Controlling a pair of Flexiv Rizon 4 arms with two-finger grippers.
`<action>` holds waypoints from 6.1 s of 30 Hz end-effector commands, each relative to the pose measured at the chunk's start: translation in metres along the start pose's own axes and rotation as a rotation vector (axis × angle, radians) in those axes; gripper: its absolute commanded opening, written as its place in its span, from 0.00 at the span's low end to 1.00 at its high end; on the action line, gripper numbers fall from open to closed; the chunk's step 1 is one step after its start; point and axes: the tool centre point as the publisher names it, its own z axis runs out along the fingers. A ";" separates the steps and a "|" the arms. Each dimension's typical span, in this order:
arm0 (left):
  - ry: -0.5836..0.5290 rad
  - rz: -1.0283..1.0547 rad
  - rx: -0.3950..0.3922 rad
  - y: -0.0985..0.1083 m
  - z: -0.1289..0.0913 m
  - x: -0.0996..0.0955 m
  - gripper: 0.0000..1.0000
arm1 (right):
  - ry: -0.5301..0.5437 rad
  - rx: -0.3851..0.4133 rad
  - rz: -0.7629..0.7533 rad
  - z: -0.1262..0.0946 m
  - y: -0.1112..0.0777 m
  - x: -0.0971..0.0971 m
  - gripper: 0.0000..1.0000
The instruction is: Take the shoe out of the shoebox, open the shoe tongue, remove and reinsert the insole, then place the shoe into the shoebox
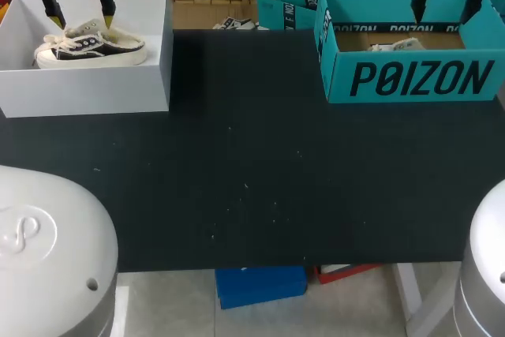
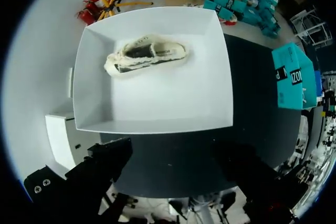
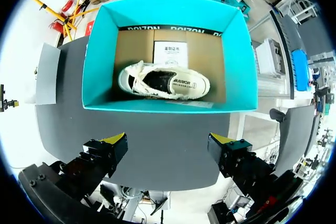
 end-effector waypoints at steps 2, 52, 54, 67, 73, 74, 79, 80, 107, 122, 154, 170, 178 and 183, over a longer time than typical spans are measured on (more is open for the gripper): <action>0.009 0.104 -0.006 -0.014 0.001 -0.007 1.00 | 0.000 0.000 0.000 0.000 0.000 0.000 1.00; 0.086 1.277 -0.062 -0.102 0.036 -0.067 0.43 | 0.000 0.000 0.000 0.000 0.000 0.000 1.00; 0.083 1.324 -0.071 -0.104 0.040 -0.070 0.40 | 0.000 0.000 0.000 0.000 0.000 0.000 1.00; 0.065 1.402 -0.078 -0.108 0.044 -0.076 1.00 | 0.000 0.000 0.000 0.000 0.000 0.000 1.00; 0.065 1.402 -0.078 -0.108 0.044 -0.076 1.00 | 0.000 0.000 0.000 0.000 0.000 0.000 1.00; 0.065 1.402 -0.078 -0.108 0.044 -0.076 1.00 | 0.000 0.000 0.000 0.000 0.000 0.000 1.00; 0.080 1.456 -0.065 -0.110 0.051 -0.065 1.00 | 0.000 0.000 0.000 0.000 0.000 0.000 1.00; 0.056 1.463 -0.062 -0.114 0.053 -0.065 1.00 | 0.000 0.000 0.000 0.000 0.000 0.000 1.00; 0.063 1.489 -0.139 -0.147 0.135 -0.074 0.47 | 0.000 0.000 0.000 0.000 0.000 0.000 1.00; 0.088 1.477 -0.161 -0.143 0.169 -0.071 0.46 | 0.000 0.000 0.000 0.000 0.000 0.000 1.00; -0.011 1.322 -0.211 -0.149 0.207 -0.069 0.00 | 0.000 0.000 0.000 0.000 0.000 0.000 1.00; -0.075 1.364 -0.088 -0.155 0.120 -0.059 0.00 | 0.000 0.000 0.000 0.000 0.000 0.000 1.00; -0.162 1.362 -0.059 -0.144 0.070 -0.046 0.00 | 0.000 0.000 0.000 0.000 0.000 0.000 1.00; -0.209 1.342 -0.033 -0.128 0.033 -0.034 0.00 | 0.000 0.000 0.000 0.000 0.000 0.000 1.00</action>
